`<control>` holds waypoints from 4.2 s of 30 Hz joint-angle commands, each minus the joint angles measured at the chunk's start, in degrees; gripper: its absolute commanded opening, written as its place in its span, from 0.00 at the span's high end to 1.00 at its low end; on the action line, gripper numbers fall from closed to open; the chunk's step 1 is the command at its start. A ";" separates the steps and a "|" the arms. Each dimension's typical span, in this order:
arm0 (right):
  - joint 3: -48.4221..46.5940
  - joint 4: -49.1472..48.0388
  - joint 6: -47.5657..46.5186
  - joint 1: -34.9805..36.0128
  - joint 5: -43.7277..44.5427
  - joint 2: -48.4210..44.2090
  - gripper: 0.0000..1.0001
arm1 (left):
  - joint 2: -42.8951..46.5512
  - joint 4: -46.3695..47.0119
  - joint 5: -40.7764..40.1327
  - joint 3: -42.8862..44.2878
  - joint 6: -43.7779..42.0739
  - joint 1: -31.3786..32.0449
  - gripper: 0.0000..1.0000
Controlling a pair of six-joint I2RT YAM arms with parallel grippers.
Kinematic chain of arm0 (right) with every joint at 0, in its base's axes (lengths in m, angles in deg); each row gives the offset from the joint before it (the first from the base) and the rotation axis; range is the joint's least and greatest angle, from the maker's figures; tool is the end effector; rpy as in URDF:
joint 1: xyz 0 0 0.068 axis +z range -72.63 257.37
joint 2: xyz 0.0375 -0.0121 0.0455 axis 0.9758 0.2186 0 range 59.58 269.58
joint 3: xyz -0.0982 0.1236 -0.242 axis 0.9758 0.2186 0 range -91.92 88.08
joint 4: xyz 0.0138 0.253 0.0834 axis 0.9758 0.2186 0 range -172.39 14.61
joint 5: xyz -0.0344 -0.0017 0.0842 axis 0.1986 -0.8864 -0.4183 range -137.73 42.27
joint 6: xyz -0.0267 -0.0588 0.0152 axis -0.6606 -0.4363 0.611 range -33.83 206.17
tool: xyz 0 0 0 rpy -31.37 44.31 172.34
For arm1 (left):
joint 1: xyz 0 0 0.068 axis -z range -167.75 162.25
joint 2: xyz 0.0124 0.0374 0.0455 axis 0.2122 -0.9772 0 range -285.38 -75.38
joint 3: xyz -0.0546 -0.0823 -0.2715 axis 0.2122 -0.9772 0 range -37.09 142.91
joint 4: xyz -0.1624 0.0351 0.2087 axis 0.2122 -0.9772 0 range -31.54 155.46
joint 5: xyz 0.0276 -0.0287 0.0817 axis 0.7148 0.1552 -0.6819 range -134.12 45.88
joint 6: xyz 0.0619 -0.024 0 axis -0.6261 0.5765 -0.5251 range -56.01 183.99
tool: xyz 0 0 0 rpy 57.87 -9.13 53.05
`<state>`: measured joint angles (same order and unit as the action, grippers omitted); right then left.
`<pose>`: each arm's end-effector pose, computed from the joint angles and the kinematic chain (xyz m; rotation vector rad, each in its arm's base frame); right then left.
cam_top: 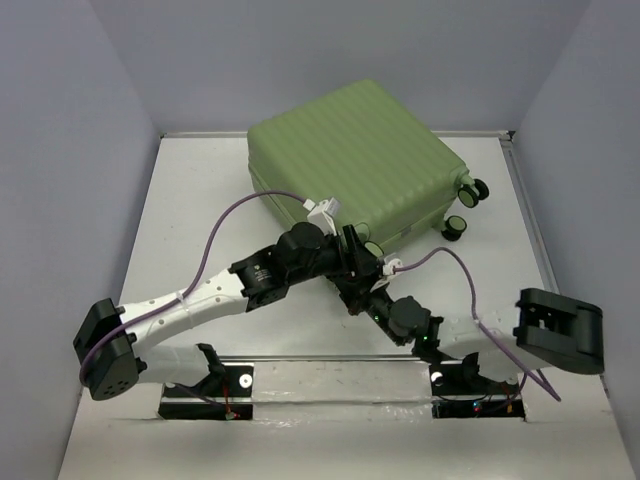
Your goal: Pack the luggage
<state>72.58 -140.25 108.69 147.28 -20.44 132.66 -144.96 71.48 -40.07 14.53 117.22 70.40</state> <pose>0.1065 0.2209 0.2032 -0.2840 1.6128 0.8873 0.1566 -0.2592 0.3300 0.1452 2.0241 -1.3986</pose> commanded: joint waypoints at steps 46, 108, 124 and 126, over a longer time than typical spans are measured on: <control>-47.21 106.28 19.34 15.71 24.47 -9.03 0.00 | 41.54 -5.49 -24.53 -26.47 -2.96 0.21 0.17; -47.25 71.49 8.24 -13.31 -21.40 -2.85 0.93 | 5.61 15.24 -29.45 -18.32 -18.69 -0.32 0.43; -41.45 71.92 7.62 -13.84 -18.77 -8.83 0.93 | 5.84 6.82 -38.68 -17.68 -20.71 -2.51 0.94; -39.96 74.03 7.19 -13.84 -17.71 -10.14 0.93 | 7.78 4.18 -38.16 -19.61 -20.36 -6.72 0.94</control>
<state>31.46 -65.90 115.58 132.18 -36.42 128.24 -143.26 78.50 -67.00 -2.91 97.18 70.16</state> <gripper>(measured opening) 0.551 0.081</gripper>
